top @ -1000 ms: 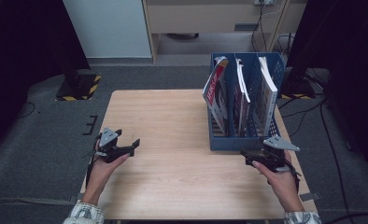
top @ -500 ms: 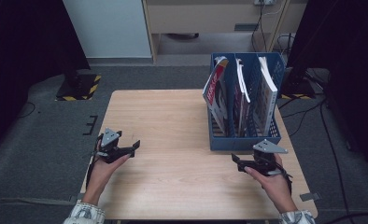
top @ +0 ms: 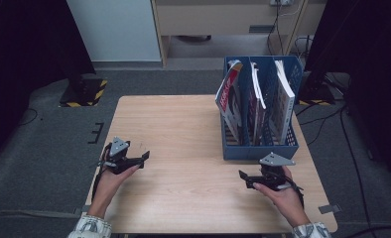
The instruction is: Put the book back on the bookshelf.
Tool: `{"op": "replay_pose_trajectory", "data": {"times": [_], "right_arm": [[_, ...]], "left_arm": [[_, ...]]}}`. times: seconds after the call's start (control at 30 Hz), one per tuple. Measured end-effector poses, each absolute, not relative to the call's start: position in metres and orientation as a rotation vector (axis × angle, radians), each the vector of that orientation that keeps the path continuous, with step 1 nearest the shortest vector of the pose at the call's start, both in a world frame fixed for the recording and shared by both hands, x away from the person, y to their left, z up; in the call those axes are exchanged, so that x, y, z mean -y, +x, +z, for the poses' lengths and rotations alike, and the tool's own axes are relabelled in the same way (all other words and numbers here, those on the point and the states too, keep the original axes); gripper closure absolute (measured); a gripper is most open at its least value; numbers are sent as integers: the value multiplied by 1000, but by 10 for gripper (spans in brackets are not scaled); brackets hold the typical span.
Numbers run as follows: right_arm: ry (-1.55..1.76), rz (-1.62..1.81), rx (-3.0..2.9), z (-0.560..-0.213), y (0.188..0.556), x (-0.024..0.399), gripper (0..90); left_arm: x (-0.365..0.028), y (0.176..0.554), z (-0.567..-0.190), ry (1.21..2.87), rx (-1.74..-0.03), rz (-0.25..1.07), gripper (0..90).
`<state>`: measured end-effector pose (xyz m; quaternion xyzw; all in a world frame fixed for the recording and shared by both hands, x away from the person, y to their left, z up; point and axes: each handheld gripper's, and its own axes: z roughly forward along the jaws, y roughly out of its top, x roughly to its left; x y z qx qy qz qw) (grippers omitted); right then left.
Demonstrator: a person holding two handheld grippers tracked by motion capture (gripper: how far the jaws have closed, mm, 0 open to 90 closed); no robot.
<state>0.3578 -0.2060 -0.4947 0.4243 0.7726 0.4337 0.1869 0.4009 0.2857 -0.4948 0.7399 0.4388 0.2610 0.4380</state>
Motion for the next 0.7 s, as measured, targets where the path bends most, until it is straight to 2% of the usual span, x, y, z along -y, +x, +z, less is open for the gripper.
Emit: {"op": "replay_pose_trajectory", "data": {"times": [0.7], "right_arm": [[1209, 1086, -2386, -527, 365, 188, 93]], "left_arm": [[-284, 402, -502, 1905, -1101, 637, 77]]}}
